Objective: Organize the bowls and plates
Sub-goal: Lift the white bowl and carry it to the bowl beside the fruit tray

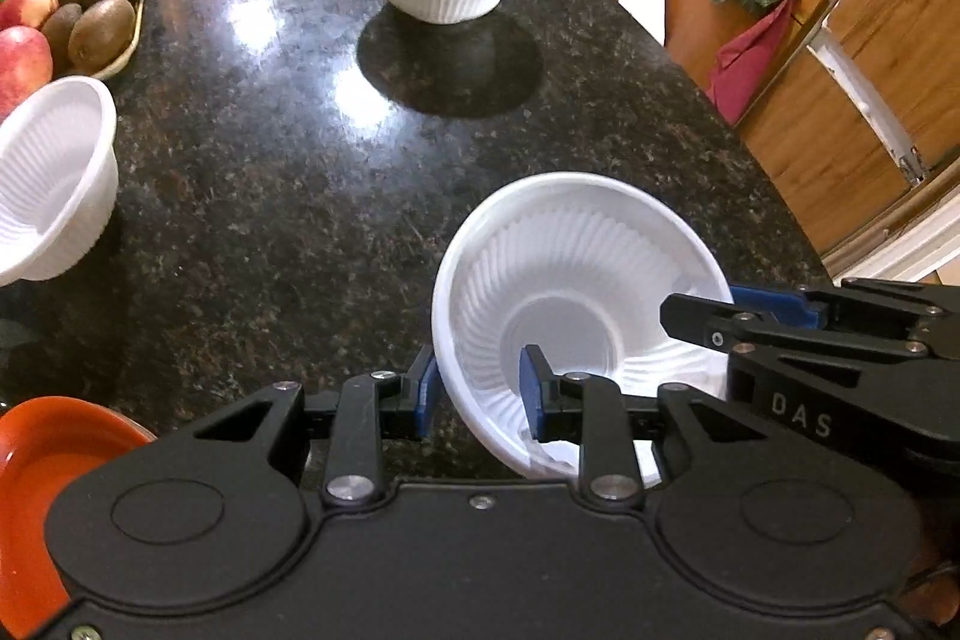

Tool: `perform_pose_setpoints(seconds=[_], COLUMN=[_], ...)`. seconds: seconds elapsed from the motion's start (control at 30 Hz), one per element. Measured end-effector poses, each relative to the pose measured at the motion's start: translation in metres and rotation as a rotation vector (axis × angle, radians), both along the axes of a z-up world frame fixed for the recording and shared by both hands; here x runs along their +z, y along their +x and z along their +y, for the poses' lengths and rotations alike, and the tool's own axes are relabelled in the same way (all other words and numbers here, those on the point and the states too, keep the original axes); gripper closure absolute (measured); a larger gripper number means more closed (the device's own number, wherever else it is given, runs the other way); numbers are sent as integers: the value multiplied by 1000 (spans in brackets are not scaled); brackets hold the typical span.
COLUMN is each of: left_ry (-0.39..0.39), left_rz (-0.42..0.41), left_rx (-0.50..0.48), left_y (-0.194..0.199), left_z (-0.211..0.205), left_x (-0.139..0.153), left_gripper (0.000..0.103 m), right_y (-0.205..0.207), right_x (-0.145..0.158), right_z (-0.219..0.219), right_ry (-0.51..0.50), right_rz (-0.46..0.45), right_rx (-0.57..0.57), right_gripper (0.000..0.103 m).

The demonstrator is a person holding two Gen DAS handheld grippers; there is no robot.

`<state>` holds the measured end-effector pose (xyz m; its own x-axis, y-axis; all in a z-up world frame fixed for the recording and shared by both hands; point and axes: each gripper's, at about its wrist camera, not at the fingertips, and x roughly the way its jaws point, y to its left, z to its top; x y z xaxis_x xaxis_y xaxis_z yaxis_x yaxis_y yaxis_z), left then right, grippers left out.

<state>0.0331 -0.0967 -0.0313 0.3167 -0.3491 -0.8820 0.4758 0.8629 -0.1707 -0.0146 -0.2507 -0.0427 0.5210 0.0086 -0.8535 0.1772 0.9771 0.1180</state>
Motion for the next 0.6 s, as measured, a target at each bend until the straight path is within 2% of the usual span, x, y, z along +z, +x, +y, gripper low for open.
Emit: perform_pose_setpoints(seconds=[0.6], left_ry=[-15], left_rz=[-37], left_rx=[75], left_y=[-3], left_z=[26], left_x=[20], left_gripper=[66], right_y=[-3], right_x=[24], right_z=[-3], right_ry=[-33], right_rz=[-93], right_rx=[-31], right_gripper=[77])
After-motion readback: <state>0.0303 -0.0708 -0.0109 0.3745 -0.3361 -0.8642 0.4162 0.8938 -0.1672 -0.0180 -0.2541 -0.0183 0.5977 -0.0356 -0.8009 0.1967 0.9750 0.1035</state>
